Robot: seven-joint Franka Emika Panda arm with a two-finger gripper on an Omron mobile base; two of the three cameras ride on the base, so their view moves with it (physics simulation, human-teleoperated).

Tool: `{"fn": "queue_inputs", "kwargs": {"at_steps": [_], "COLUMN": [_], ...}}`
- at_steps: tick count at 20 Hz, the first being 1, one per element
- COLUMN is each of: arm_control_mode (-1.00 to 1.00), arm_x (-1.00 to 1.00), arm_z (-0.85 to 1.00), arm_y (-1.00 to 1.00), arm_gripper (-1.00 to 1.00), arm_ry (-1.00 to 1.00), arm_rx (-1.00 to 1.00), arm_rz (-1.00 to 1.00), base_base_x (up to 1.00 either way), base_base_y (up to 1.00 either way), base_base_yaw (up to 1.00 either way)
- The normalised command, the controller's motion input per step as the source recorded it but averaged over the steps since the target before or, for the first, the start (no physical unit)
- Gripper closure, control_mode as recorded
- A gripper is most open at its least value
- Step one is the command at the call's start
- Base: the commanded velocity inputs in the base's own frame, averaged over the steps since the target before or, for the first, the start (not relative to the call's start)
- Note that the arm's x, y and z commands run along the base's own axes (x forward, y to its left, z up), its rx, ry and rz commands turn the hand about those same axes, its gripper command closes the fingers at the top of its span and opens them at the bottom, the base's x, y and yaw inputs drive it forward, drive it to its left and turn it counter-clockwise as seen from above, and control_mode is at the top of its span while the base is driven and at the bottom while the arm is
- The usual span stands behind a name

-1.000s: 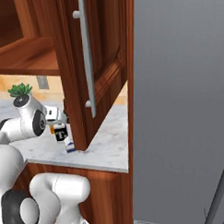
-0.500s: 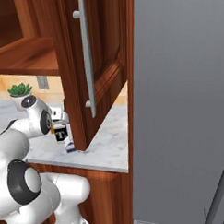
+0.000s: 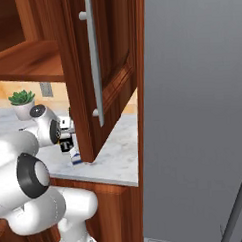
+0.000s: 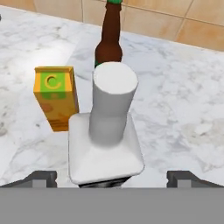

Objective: Sort all alcoholic drinks to one cabinet, and non-alcoholic drinks to the other.

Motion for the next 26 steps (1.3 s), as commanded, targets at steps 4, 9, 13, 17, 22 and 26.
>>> {"fn": "queue_inputs", "kwargs": {"at_steps": [4,9,13,17,22,26], "arm_control_mode": [-1.00,-1.00,-1.00,-1.00,-1.00,-1.00], "arm_x": [0.25,0.21,0.22,0.23,0.00,-0.49], "arm_z": [-0.08,-0.17,-0.13,-0.20,0.05,0.88], "arm_y": [0.09,0.12,0.00,0.00,0.00,0.00], "arm_gripper": [-1.00,-1.00,-1.00,-1.00,1.00,1.00], "arm_ry": [0.00,0.00,0.00,0.00,0.00,0.00], "arm_rx": [0.00,0.01,0.02,0.01,0.01,0.00], "arm_rz": [0.05,0.08,0.08,0.04,0.00,-0.03], "base_base_x": [0.00,0.00,0.00,0.00,0.00,0.00], "base_base_y": [0.00,0.00,0.00,0.00,0.00,0.00], "base_base_yaw": [0.00,0.00,0.00,0.00,0.00,0.00]}}
